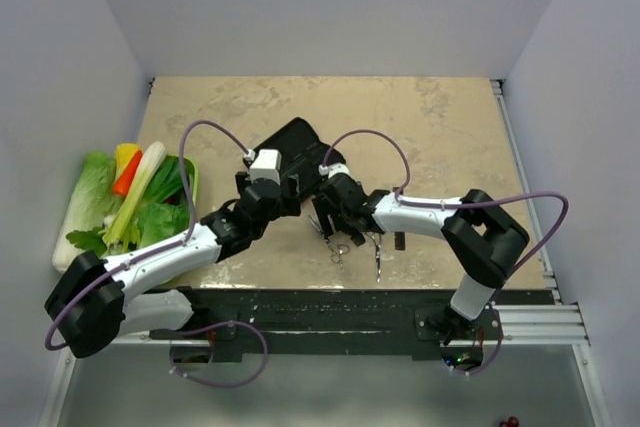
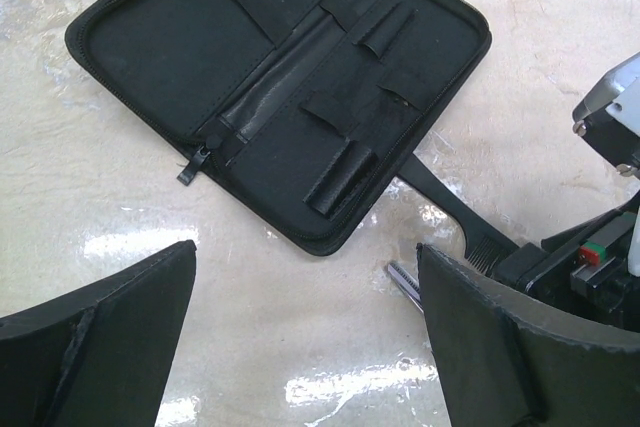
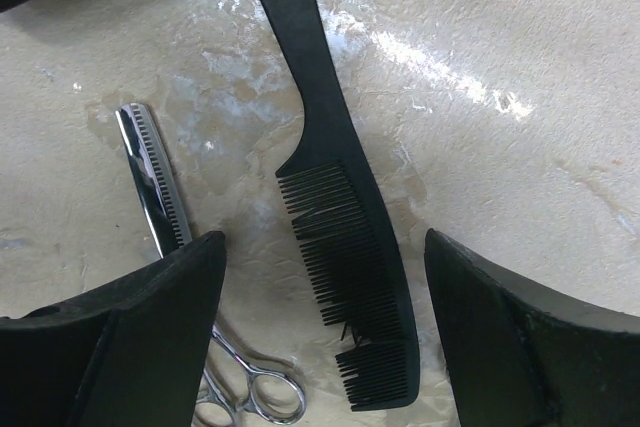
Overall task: Sort the hair-cutting tools
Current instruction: Pick up the comb at the center of the board.
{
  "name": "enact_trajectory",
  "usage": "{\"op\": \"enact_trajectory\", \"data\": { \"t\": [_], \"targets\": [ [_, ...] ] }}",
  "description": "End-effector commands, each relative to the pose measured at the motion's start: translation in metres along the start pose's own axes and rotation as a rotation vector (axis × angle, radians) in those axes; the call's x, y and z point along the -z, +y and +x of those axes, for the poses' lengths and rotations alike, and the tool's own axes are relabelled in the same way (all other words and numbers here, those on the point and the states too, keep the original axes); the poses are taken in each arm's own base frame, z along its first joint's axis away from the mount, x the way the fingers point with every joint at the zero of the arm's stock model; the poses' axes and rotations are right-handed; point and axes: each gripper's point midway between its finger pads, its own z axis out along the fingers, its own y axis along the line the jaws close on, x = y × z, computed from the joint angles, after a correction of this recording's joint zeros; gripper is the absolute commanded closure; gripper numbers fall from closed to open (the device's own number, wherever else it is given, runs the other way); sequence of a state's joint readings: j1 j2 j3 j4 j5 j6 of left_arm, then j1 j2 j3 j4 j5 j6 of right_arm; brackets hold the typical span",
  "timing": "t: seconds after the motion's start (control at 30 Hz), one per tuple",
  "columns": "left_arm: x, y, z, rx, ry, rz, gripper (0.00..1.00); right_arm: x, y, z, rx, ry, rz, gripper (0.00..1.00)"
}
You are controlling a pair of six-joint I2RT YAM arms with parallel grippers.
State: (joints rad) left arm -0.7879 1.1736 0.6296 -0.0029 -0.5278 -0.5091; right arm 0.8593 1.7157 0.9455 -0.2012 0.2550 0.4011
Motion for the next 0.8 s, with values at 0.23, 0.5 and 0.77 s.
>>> {"op": "enact_trajectory", "data": {
  "t": [0.23,0.5,0.77],
  "targets": [
    [0.006,-0.003,-0.014,0.034,-0.045,0.016,0.04,0.001,-0.022,0.032,-0.081,0.036,0.102,0.36],
    [0.009,-0.003,-0.016,0.036,-0.051,0.021,0.04,0.007,-0.032,0.051,-0.131,0.053,0.160,0.50],
    [0.012,-0.002,-0.015,0.039,-0.052,0.030,0.04,0.018,-0.027,0.070,-0.143,0.062,0.219,0.55]
  ]
}}
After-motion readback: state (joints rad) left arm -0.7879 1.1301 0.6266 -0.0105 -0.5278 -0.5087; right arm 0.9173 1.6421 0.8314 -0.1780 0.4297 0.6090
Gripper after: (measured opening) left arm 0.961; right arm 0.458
